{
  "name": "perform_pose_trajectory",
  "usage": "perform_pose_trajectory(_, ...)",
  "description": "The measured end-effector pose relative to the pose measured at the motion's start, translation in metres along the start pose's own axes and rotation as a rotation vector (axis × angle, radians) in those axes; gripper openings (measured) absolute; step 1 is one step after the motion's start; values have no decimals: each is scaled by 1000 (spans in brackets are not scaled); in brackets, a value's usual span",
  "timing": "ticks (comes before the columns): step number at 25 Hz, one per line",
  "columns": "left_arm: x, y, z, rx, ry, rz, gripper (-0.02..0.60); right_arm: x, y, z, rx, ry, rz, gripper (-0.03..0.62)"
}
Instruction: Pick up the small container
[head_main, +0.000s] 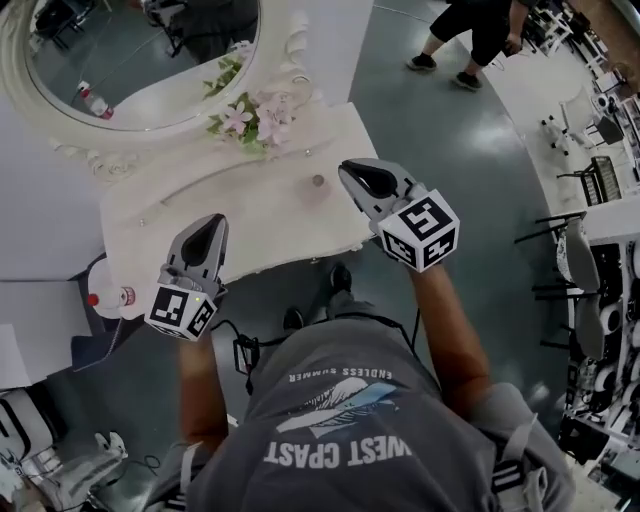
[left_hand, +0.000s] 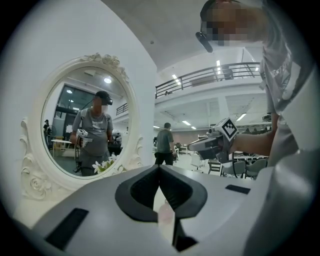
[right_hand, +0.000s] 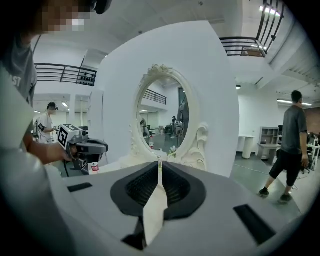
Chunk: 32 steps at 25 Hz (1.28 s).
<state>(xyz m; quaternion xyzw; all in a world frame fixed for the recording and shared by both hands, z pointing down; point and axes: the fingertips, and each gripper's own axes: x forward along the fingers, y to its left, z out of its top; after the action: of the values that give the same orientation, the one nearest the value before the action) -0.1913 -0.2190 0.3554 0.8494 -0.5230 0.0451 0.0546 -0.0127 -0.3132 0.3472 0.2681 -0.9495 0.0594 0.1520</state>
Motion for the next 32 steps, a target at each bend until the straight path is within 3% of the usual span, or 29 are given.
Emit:
perform_pose_trajectory(14, -10, 11, -42, -77, 94, 111, 17, 59, -20, -71, 27, 126, 111, 133)
perform_pose_trajectory(32, -13, 11, -93, -144, 202, 158, 17, 120, -29, -162, 77, 261, 175, 206)
